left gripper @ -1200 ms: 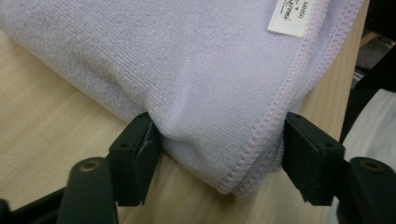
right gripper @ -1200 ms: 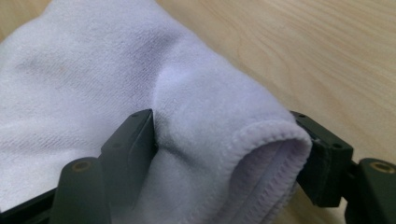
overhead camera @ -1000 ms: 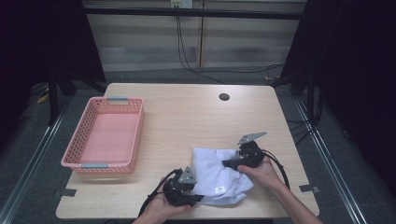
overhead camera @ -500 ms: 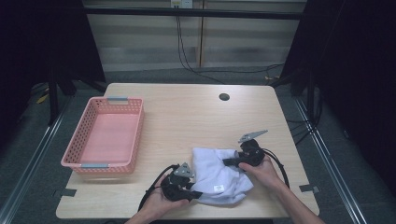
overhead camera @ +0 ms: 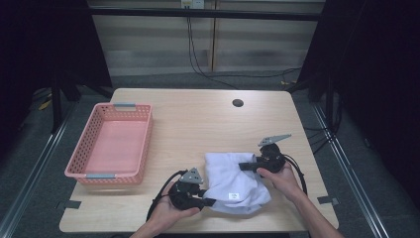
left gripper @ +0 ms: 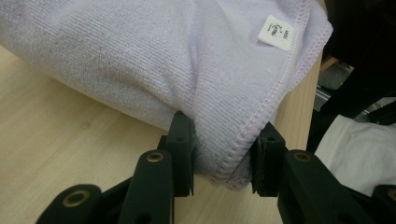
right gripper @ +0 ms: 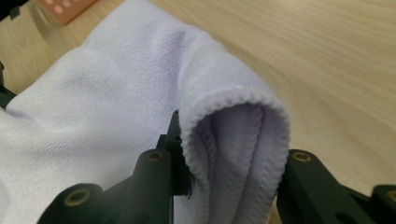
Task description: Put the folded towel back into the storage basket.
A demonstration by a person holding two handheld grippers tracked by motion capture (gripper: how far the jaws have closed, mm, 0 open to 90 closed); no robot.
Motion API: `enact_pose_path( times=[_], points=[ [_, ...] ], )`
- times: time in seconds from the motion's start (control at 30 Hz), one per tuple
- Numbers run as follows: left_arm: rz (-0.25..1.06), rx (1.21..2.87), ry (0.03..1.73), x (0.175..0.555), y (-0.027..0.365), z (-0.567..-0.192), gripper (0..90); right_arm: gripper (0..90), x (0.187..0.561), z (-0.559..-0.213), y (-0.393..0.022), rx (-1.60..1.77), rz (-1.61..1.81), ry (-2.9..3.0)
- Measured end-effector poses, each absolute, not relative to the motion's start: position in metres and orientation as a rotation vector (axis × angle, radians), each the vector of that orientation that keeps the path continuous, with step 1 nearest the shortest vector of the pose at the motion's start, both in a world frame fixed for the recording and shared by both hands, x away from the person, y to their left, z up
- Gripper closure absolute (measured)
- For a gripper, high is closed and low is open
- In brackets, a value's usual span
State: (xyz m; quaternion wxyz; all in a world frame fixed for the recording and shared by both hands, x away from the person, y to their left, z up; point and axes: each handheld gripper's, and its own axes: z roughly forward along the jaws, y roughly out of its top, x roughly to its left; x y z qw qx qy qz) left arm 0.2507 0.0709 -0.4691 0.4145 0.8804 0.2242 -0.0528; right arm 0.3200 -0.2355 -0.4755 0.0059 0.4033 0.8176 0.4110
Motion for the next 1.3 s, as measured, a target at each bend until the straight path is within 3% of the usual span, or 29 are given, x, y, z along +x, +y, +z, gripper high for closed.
enact_pose_path(
  times=[0.83, 1.3],
  points=[
    [-0.089, 2.06, 0.558, 0.281, 0.079, -0.413, 66.9, 66.8, 0.344, -0.426, -0.248, 1.263, 1.432, 2.457],
    [-0.033, 2.016, 0.626, 0.289, 0.102, -0.406, 67.1, 66.9, 0.366, -0.404, -0.228, 1.196, 1.456, 2.464]
  ],
)
